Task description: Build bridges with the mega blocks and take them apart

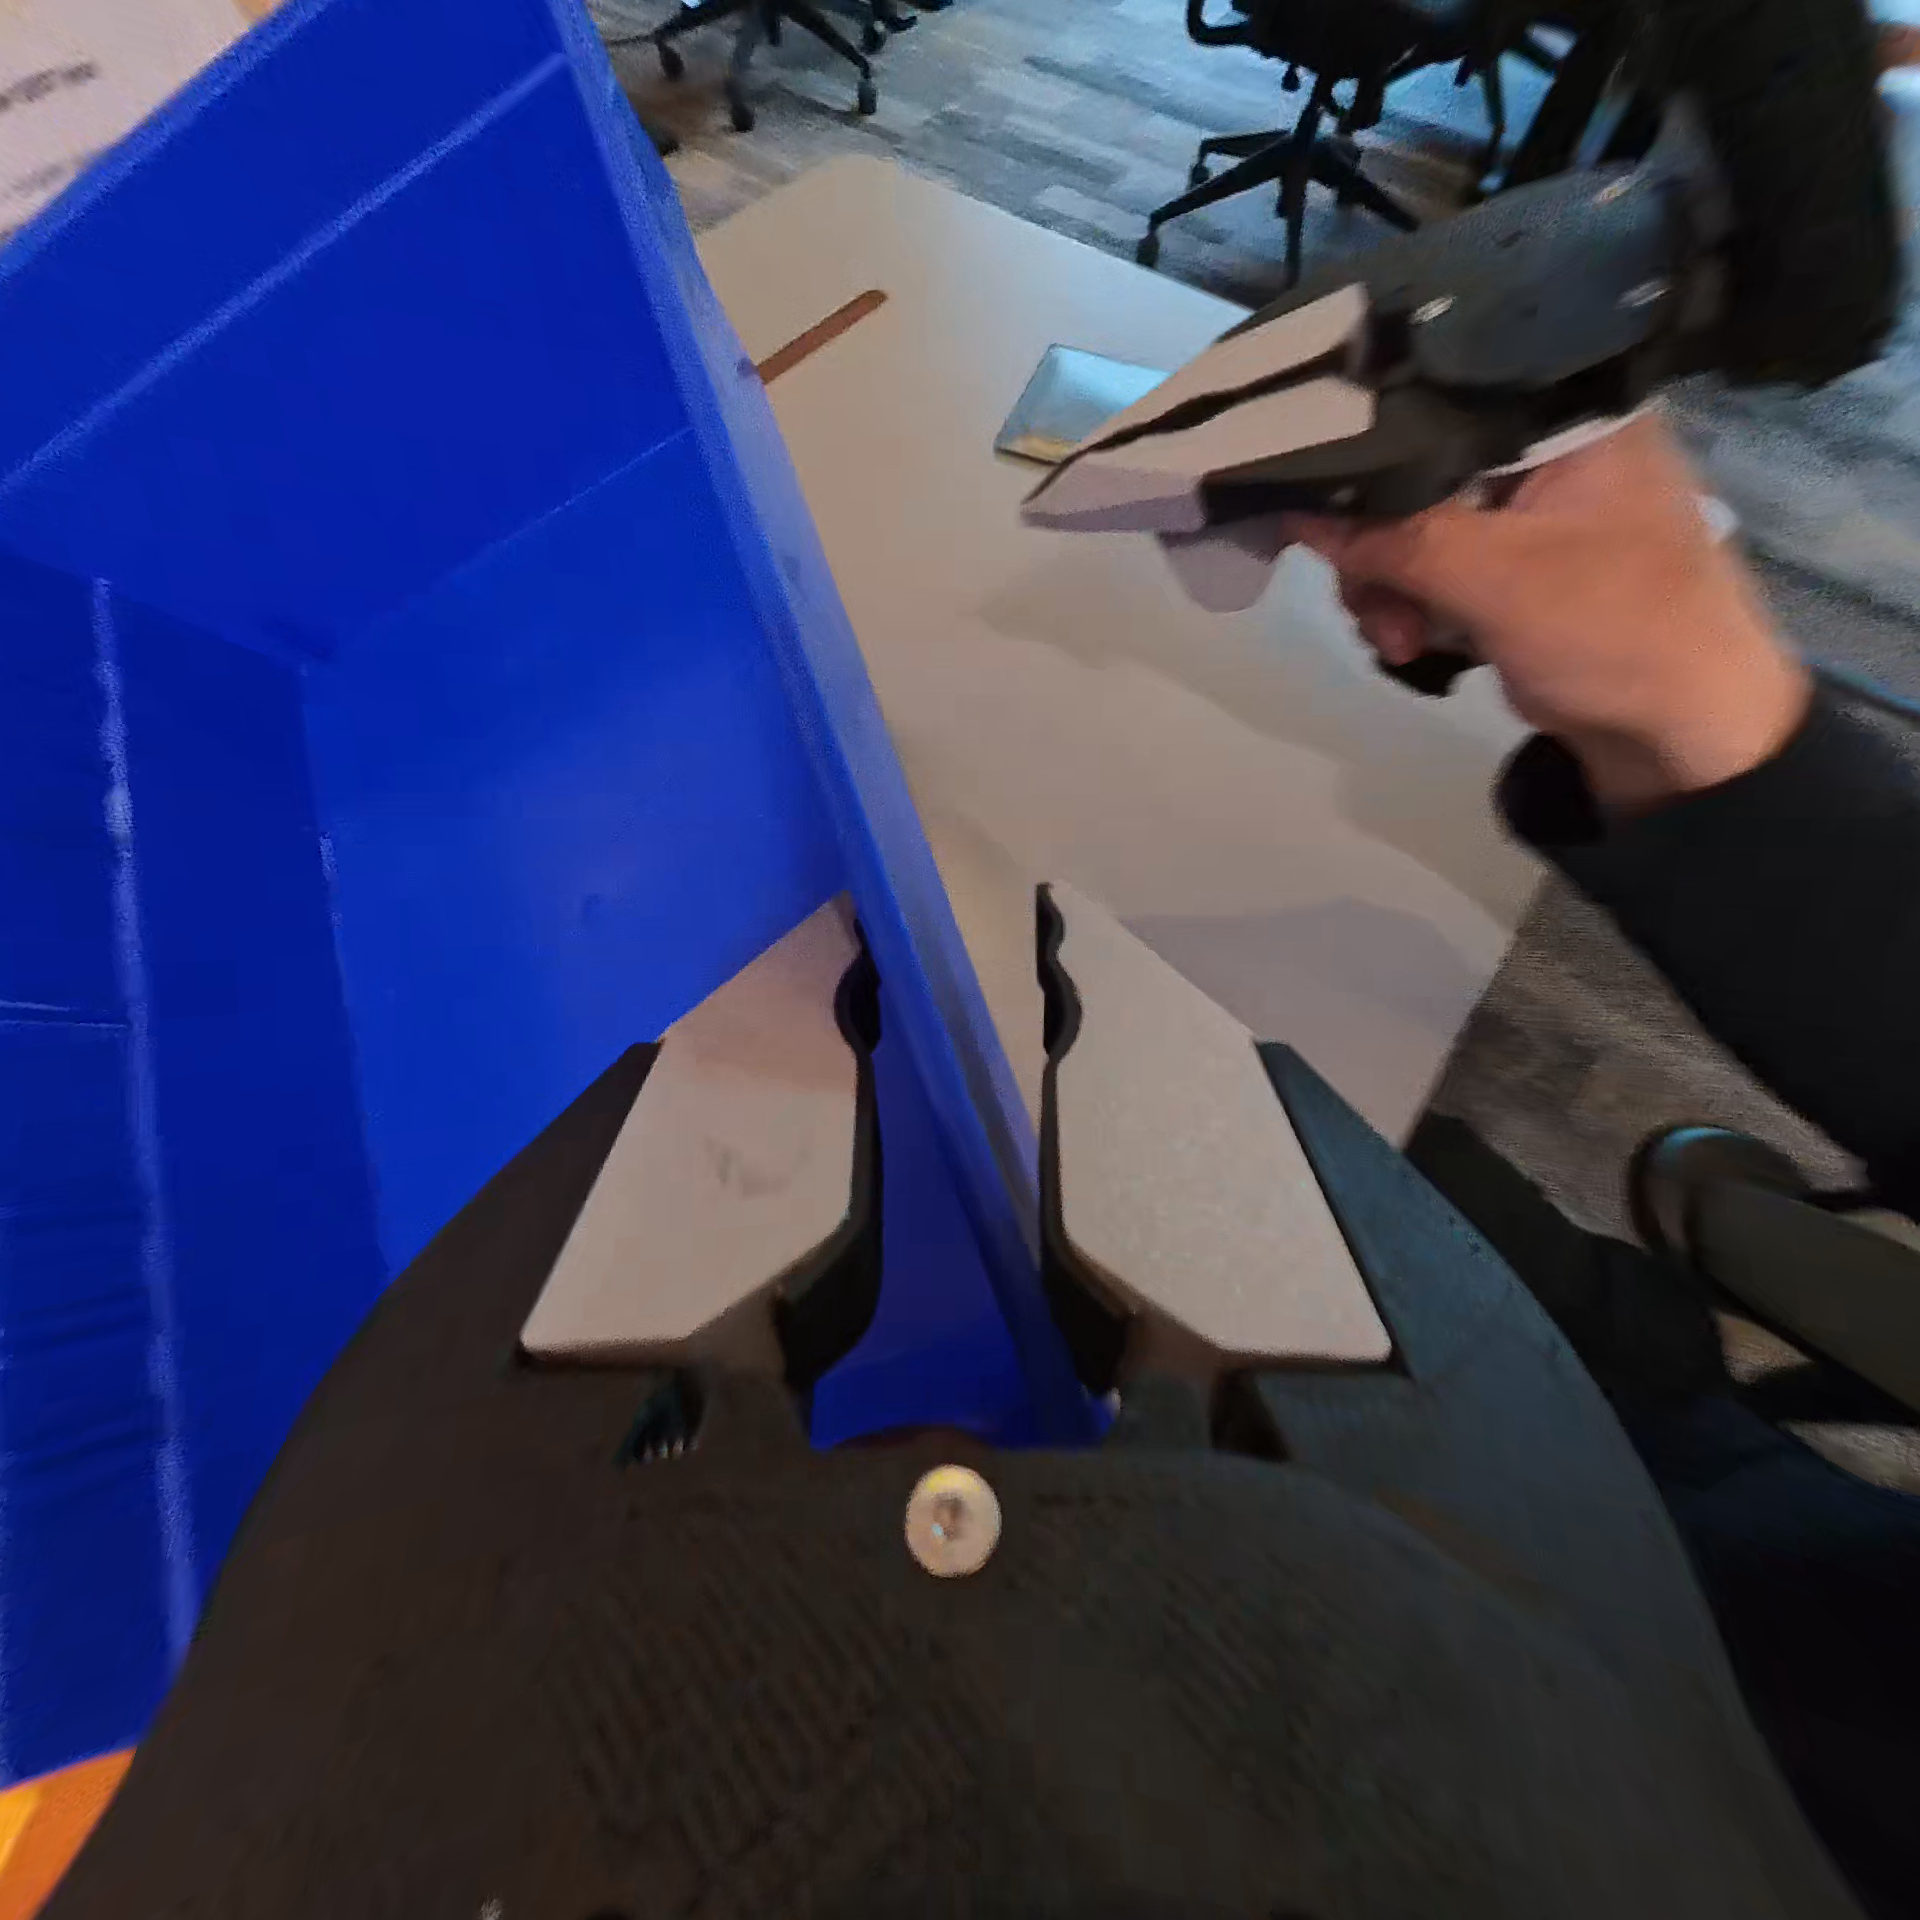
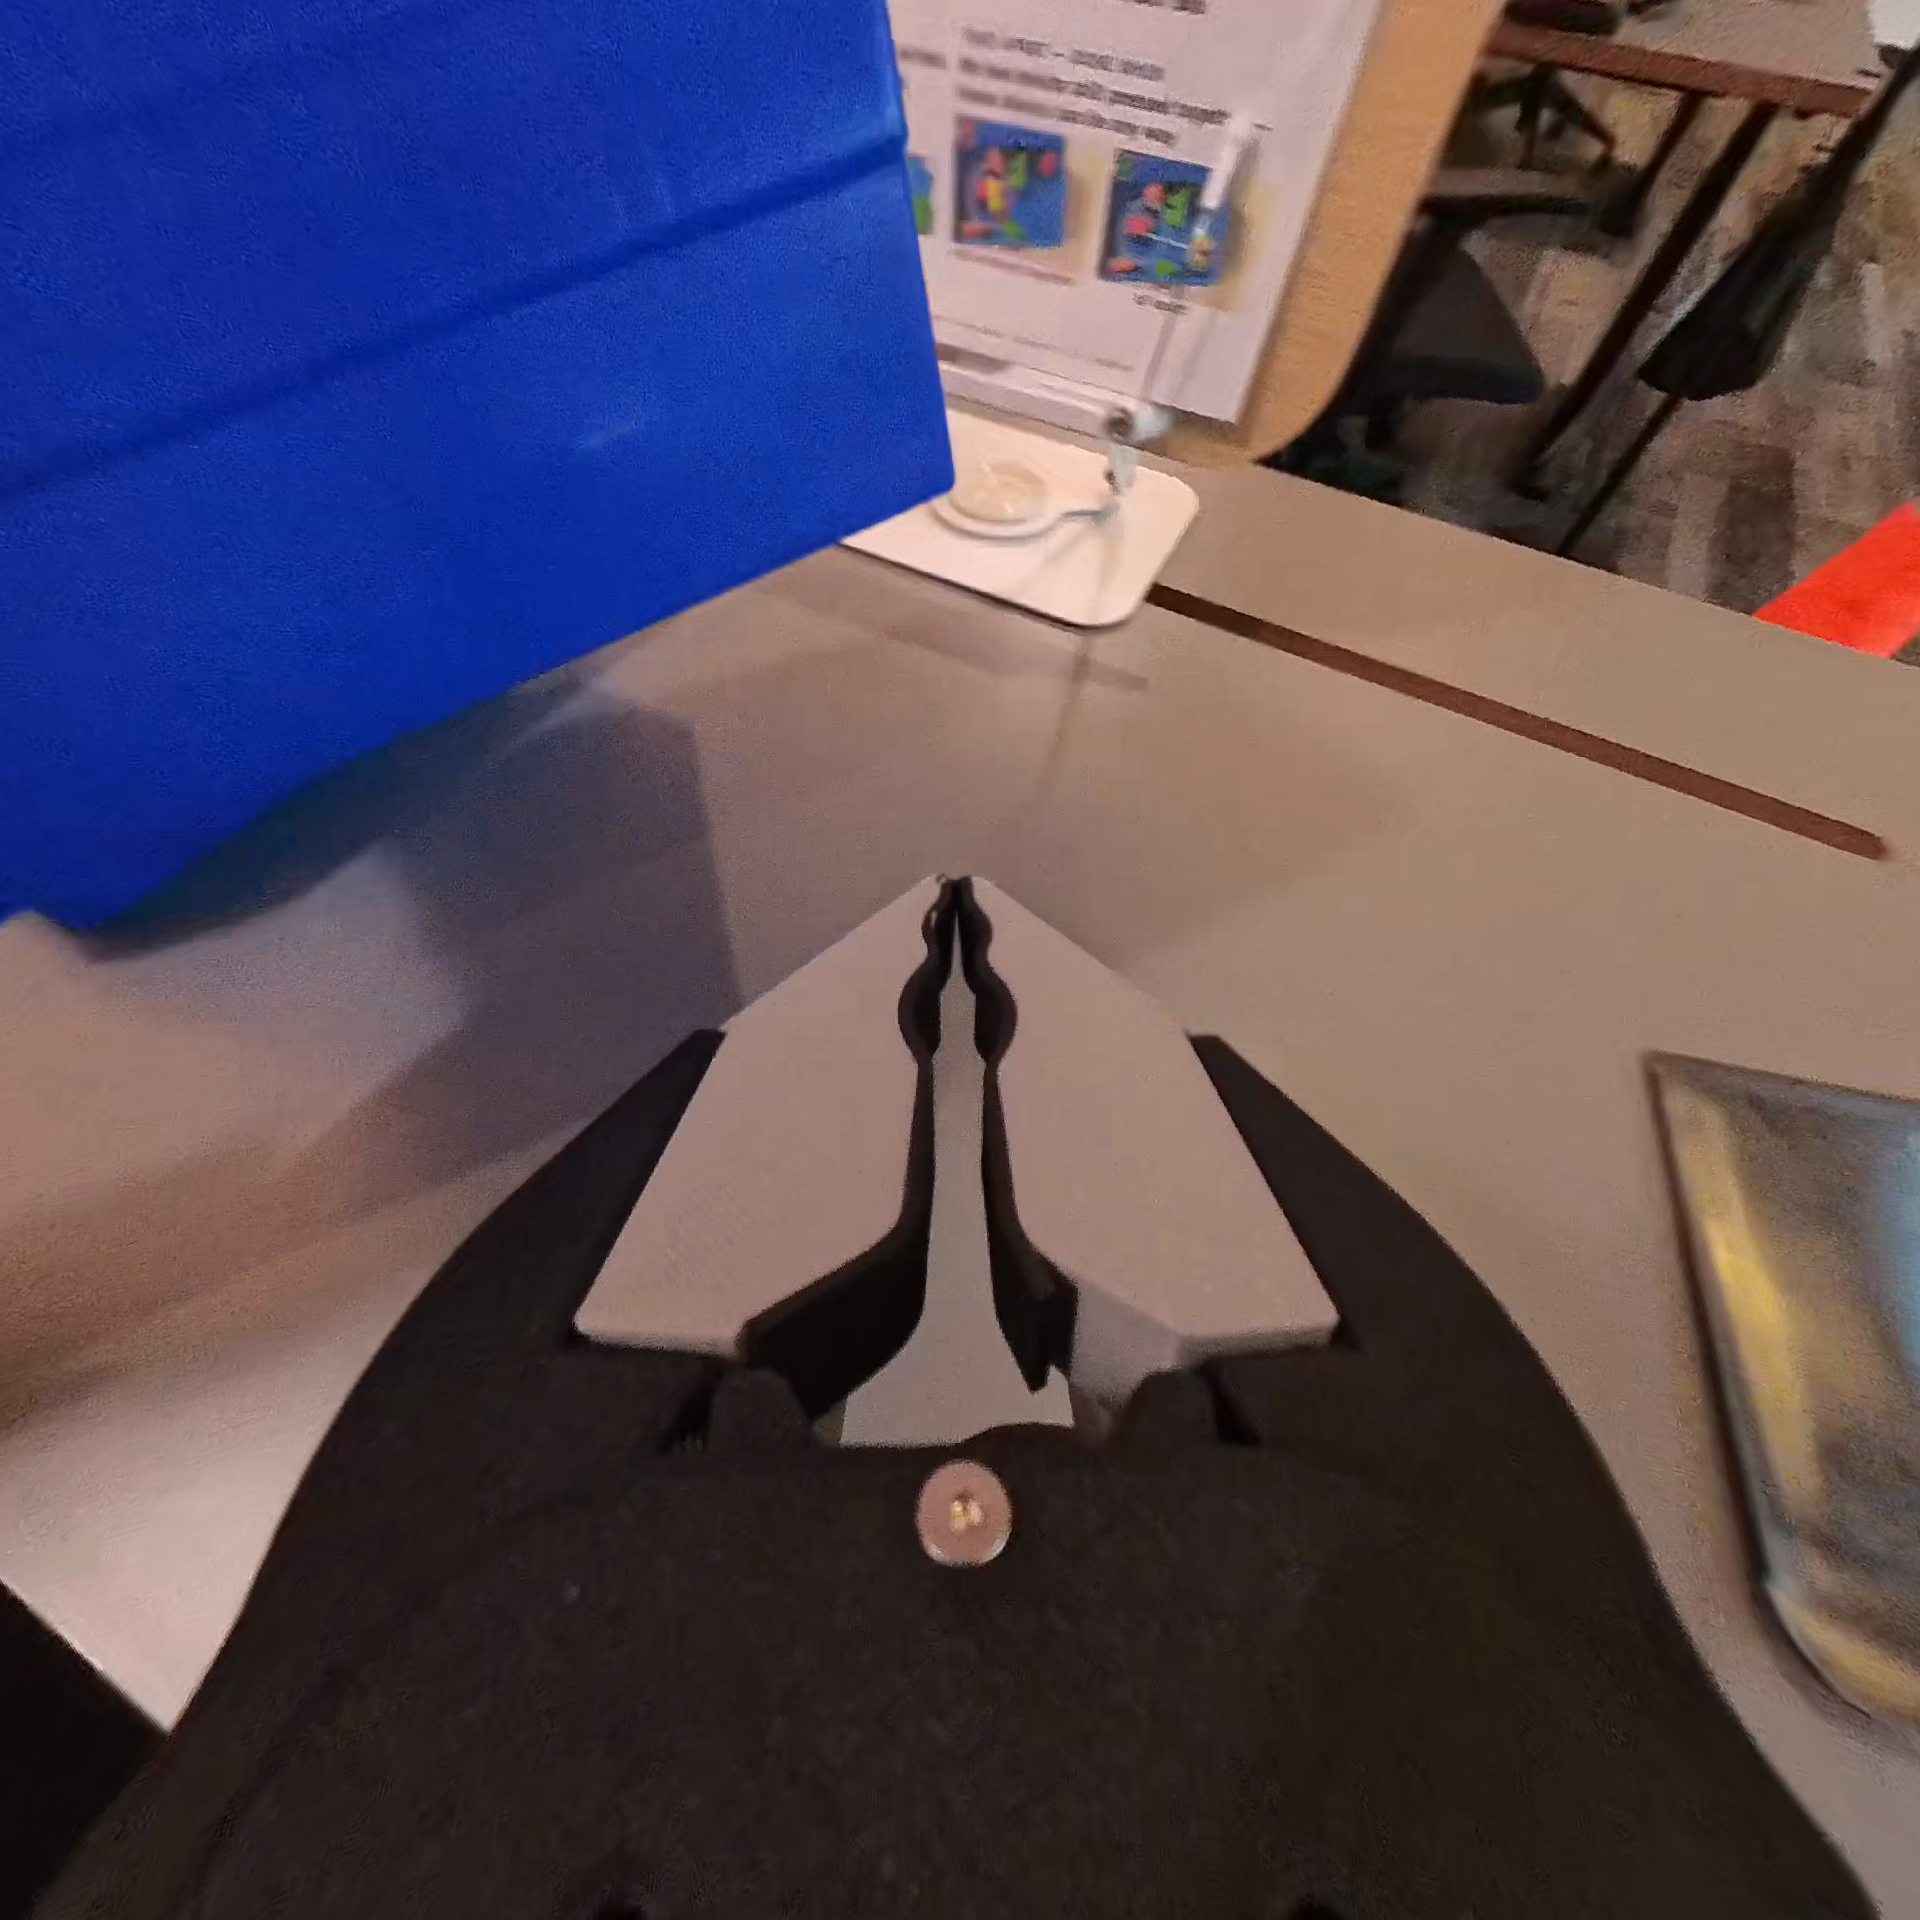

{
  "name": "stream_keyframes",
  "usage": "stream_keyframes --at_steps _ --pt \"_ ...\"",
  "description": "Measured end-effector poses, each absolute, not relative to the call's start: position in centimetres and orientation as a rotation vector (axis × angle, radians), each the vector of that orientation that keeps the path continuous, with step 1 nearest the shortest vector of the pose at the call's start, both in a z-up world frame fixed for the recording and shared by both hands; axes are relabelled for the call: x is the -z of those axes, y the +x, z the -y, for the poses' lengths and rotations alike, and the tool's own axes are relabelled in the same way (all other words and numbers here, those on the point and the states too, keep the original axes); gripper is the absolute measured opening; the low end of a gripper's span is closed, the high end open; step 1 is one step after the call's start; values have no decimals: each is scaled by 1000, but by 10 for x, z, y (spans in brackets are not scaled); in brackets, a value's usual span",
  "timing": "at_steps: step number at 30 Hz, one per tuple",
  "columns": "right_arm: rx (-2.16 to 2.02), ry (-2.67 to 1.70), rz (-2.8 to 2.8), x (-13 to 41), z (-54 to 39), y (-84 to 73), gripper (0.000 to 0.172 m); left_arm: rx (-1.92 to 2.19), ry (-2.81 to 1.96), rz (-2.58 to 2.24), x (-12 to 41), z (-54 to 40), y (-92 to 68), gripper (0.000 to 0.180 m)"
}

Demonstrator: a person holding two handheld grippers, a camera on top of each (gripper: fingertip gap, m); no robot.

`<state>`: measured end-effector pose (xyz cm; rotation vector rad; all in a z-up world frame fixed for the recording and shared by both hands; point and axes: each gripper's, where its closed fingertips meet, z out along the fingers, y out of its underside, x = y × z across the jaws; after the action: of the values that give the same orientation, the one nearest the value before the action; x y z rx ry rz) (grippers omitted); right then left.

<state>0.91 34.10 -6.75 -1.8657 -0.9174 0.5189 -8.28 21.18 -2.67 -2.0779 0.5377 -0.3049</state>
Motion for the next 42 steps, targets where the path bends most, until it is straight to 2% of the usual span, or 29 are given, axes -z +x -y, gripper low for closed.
stream_keyframes --at_steps 8,11,15,17,21,24,29,32,34,35,36,37,40,41,42 --pt "-446 -1957 843 98 -354 99 0 366 -2239 -607 131 -283 24 27" --pt "-439 -1971 874 110 -346 103 0 167 -2254 -668 162 -305 48 28" --pt "-434 -1963 915 115 -332 100 0 139 -2260 -649 187 -328 84 35" --pt "-416 -1963 930 116 -328 98 0 197 -2283 -633 202 -329 102 49" --pt "-400 -1933 938 107 -316 92 1 254 -2201 -588 186 -315 98 70" --pt "-524 -1880 1010 101 -280 62 3 299 -2105 -550 147 -279 59 74" --pt "-531 -1829 1241 140 -231 -14 0 271 -2061 -444 122 -198 -59 64" --pt "-329 -1940 1288 181 -247 -17 0 104 -2125 -335 137 -162 -151 61" --pt "-292 -1950 1249 185 -260 -4 0 -23 -2195 -235 157 -145 -213 59" --pt "-283 -1966 1226 185 -266 7 0 0 -2207 -228 165 -137 -230 23" --pt "-243 -1982 1211 186 -274 22 0 30 -2216 -197 171 -130 -243 8" --pt "-176 -1996 1191 188 -286 40 0 81 -2218 -200 174 -123 -249 0" --pt "-37 -2040 1129 193 -327 85 0 119 -2168 -192 168 -110 -260 0" --pt "-5 -2080 1099 196 -340 98 0 79 -2151 -179 163 -108 -267 16" --pt "7 -2113 1076 198 -348 107 0 6 -2141 -165 158 -105 -277 55"
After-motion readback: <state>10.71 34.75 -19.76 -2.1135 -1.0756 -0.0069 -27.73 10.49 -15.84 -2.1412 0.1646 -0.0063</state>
